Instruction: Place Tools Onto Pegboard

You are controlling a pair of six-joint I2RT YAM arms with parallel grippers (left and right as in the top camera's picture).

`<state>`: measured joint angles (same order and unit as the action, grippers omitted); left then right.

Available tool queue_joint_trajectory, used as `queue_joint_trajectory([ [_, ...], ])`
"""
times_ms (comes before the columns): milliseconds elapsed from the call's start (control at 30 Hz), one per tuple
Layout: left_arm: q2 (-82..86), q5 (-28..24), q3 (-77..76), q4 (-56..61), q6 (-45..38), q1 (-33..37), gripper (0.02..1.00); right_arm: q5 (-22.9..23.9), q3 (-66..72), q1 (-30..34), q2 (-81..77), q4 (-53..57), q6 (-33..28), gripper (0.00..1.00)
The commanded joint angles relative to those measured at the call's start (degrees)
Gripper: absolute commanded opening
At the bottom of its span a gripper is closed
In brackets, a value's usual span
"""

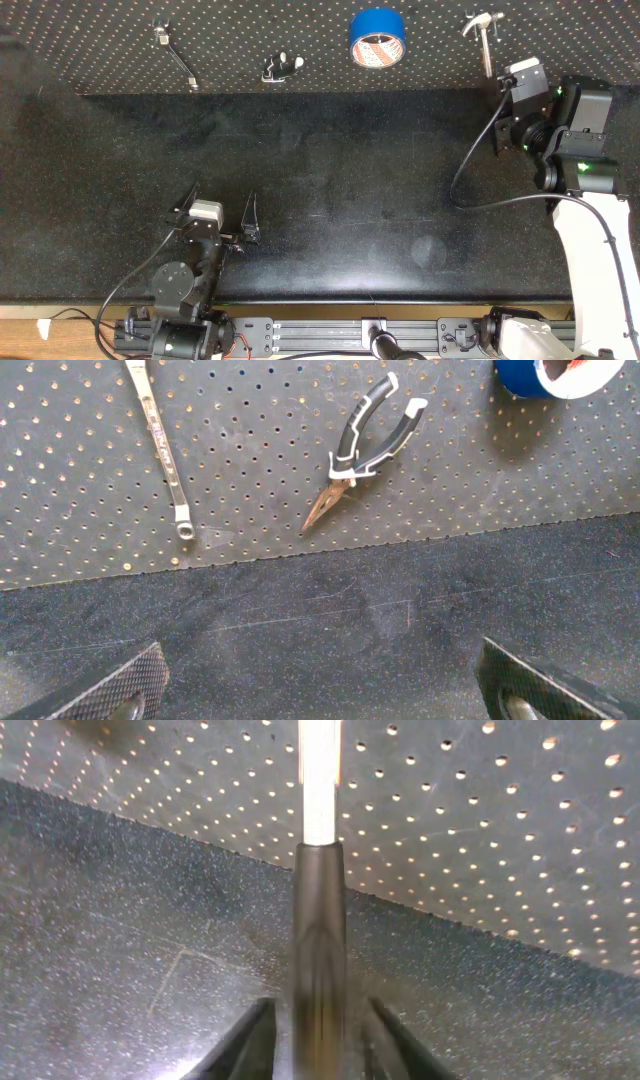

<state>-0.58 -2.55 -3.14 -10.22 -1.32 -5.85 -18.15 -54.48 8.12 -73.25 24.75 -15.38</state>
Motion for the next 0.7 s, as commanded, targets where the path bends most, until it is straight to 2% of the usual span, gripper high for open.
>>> queue_joint_trajectory([
  [33, 0.4, 0.4, 0.2, 0.0, -0.7, -0.2, 0.996, -0.3, -0.1, -0.4, -0.2, -0.1, 0.1, 0.932],
  [67, 0.4, 0.4, 0.2, 0.0, -0.7, -0.2, 0.996, -0.3, 0.2, -0.4, 0.2, 0.5, 0.1, 0.976],
  [167, 0.4, 0.4, 0.2, 0.0, -0.7, -0.2, 0.996, -1.3, 12.5, -0.5, 7.5, -0.4, 0.2, 0.976],
  [200, 0.4, 0.4, 0.2, 0.0, -0.7, -0.2, 0.996, -4.2, 23.6, -2.6, 14.8, -10.5, 2.0, 0.976],
  [267, 0.4, 0.4, 0.2, 0.0, -0.7, -0.2, 0.998, -3.9, 34.2, -6.3, 23.5, -24.2, 11.1, 0.976],
  [300, 0.4, 0.4, 0.2, 0.0, -0.7, -0.2, 0.996, -1.0, 39.7, -8.1, 29.4, -29.4, 16.1, 0.976],
  [400, 0.4, 0.4, 0.2, 0.0, -0.7, -0.2, 0.996, 3.8, 47.6, -11.1, 41.2, -35.5, 18.1, 0.976],
  [467, 0.4, 0.4, 0.2, 0.0, -0.7, -0.2, 0.998, 8.1, 51.3, -11.7, 47.2, -35.6, 18.1, 0.976],
  [567, 0.4, 0.4, 0.2, 0.0, -0.7, -0.2, 0.996, 9.2, 54.2, -11.7, 57.8, -30.3, 18.1, 0.976],
  [700, 0.4, 0.4, 0.2, 0.0, -0.7, -0.2, 0.996, 12.9, 54.2, -11.7, 68.1, -20.9, 18.1, 0.976],
])
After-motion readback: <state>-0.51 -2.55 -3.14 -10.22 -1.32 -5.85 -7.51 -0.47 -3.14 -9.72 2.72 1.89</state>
